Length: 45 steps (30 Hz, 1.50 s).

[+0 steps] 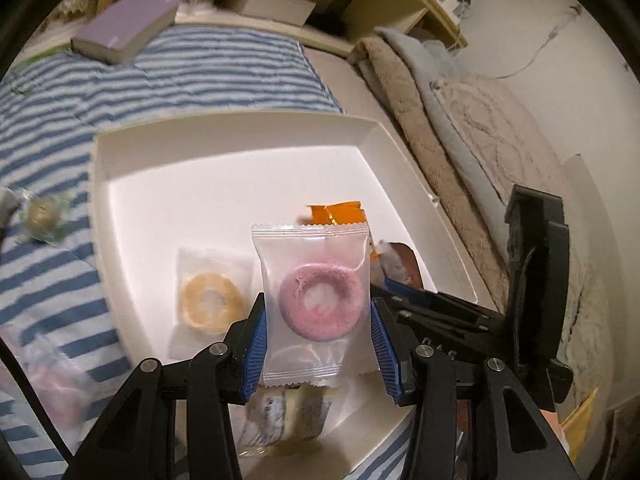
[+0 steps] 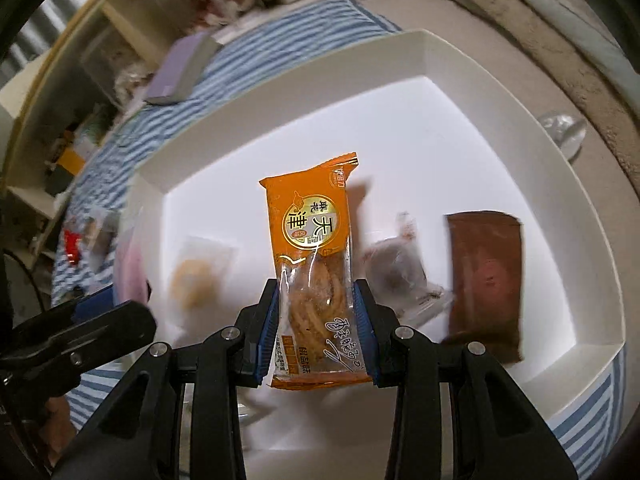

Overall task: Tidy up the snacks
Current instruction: 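Carry both bags over the white tray and open both tools to drop them, then lift both open tools away from the tray toward the remaining snacks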

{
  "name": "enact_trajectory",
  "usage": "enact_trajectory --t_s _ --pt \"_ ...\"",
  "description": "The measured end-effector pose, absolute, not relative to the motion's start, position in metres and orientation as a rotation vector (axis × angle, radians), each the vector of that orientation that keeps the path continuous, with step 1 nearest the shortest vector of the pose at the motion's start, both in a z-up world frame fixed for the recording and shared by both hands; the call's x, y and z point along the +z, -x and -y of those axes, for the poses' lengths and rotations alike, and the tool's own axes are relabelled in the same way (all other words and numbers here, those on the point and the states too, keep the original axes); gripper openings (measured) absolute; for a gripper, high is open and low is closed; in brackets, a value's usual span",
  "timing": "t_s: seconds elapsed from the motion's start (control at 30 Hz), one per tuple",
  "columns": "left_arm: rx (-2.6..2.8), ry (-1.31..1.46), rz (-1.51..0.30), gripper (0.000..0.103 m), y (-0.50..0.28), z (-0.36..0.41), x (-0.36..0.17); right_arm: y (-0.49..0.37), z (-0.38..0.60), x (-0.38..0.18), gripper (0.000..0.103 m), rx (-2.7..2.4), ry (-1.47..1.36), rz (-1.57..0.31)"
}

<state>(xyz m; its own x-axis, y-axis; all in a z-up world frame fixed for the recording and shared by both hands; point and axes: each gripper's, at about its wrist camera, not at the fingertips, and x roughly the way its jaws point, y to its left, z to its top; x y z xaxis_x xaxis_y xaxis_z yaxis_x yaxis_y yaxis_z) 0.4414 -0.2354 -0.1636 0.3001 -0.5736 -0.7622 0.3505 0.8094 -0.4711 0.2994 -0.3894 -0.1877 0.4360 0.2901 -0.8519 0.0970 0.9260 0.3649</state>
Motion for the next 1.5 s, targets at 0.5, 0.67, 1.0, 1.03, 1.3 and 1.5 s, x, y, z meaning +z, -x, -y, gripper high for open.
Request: enact_trajectory --t_s 0.5,0.67,1.0,1.03,1.3,1.5 --pt "-0.644 0.216 -1.16 0.07 -0.465 0.274 -0.194 -0.293 0.423 -0.184 0.039 0.118 -0.473 -1.1" --pt "-0.637 0.171 -1.143 0.073 -0.449 0.272 -0.188 -0.288 0.418 -0.177 0.044 0.125 -0.451 -1.11" --pt "-0.616 0.156 -1.1 0.103 -0.428 0.257 -0.17 -0.265 0.412 -0.157 0.085 0.122 -0.408 -1.071" --pt "-0.618 0.154 -1.1 0.103 -0.425 0.256 -0.168 -0.262 0.413 -0.153 0.092 0.114 -0.403 -1.059" --pt "-0.622 0.137 -1.064 0.103 -0.402 0.239 -0.147 -0.241 0.42 -0.136 0.103 0.047 -0.357 -1.02" --pt "-0.614 0.128 -1.024 0.103 -0.382 0.227 -0.129 -0.226 0.417 -0.124 0.103 0.018 -0.313 -1.004"
